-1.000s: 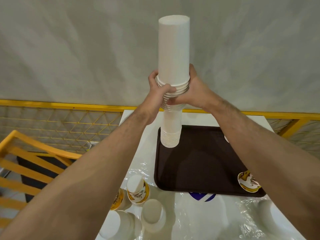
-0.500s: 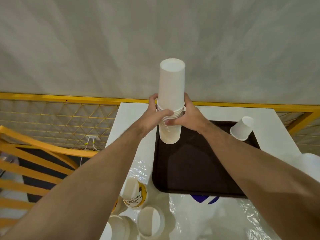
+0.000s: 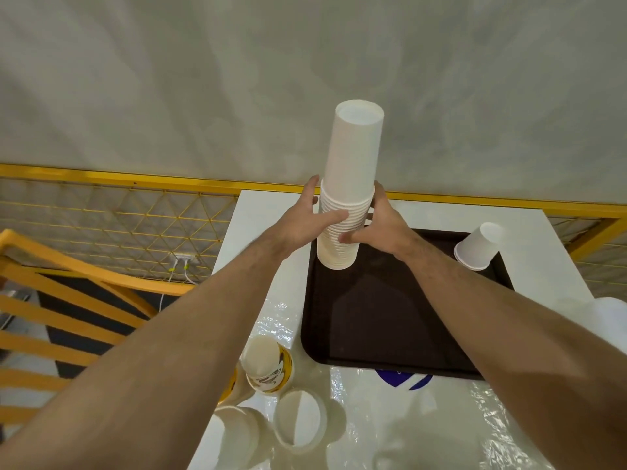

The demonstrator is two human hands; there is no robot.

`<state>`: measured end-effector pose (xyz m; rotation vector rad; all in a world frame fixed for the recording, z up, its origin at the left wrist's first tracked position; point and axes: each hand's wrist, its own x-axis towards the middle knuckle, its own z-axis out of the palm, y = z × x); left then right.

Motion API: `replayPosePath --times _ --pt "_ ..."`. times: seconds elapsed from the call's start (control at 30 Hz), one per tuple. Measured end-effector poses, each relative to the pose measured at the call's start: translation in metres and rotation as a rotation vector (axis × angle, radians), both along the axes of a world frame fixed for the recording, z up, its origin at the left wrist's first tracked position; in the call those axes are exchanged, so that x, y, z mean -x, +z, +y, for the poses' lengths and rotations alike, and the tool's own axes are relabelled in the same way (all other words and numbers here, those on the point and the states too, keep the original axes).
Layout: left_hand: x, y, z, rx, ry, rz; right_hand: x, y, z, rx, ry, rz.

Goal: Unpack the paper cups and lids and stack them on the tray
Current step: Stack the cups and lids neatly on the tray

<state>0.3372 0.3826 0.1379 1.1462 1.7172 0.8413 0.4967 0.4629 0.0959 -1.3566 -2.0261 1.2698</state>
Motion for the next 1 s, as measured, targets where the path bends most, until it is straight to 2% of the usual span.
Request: replayPosePath --times 0.2,0.3,0.43,0.6,0.7,0.8,1.0 --pt "0.017 0.02 -0.051 0.001 0.104 0.145 -0.007 0.013 -0.033 0.051 -0.116 -0.19" --pt "0.02 0.027 -0.087 -0.054 0.108 0.189 -0.015 0.023 -0.066 0.009 -0.149 -0.173" --pt "0.007 0.045 -0.154 -0.143 0.117 0.165 -0.035 0.025 -0.13 0.008 -0.045 -0.094" --pt "-0.035 0.027 -0.249 -0.205 0.091 0.173 -0.056 -0.015 -0.219 0.171 0.169 -0.126" --pt "-0.049 0.003 -0.27 -0.178 0.015 0.293 -0.054 -0.044 -0.259 0.237 0.153 -0.143" --pt "-0.056 -0.011 -0.279 -0.125 -0.016 0.371 -0.043 -0.068 -0.283 0.191 0.1 -0.116" --pt "-0.064 -0.022 -0.289 -0.007 -0.022 0.35 -0.027 -0.089 -0.307 0.104 -0.033 -0.032"
